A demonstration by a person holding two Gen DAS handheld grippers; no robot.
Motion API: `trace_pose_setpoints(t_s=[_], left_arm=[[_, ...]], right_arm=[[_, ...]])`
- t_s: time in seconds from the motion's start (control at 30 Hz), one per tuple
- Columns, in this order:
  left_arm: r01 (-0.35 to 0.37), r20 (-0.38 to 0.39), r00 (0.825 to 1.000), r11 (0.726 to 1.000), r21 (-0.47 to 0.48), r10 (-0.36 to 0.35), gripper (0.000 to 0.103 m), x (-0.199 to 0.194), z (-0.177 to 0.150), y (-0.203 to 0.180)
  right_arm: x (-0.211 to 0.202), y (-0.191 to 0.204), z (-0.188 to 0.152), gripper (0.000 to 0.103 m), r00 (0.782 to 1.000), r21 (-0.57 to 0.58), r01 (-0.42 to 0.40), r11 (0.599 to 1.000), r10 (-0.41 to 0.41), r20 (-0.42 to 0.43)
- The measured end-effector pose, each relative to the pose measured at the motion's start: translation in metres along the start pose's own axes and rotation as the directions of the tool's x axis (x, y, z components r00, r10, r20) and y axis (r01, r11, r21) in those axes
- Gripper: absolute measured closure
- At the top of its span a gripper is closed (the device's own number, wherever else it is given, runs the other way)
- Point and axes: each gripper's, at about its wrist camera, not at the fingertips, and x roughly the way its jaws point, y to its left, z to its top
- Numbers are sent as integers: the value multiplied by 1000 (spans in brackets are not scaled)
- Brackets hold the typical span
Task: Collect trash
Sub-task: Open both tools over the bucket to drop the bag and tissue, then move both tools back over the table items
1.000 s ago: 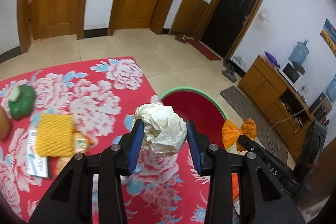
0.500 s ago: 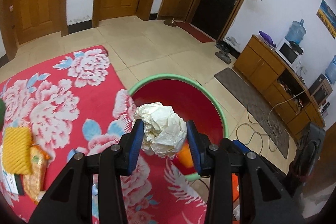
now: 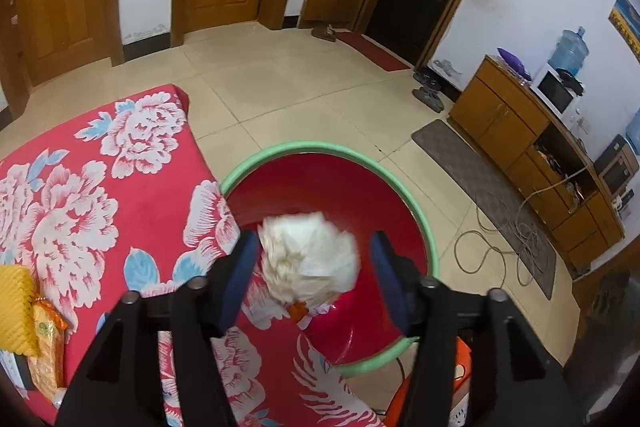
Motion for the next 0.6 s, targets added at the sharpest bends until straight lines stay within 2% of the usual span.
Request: trace_pose_setpoints(t_s=[0.3, 0.6], left_arm=[[-18, 21, 1000, 1000, -13, 18, 41, -22, -7, 8], [-92, 45, 995, 995, -32, 93, 38, -61, -25, 36]], right_arm=[[-12, 2, -4, 41, 999, 0, -37, 999, 37, -1], [-33, 18, -11, 37, 997, -20, -79, 997, 79, 13]])
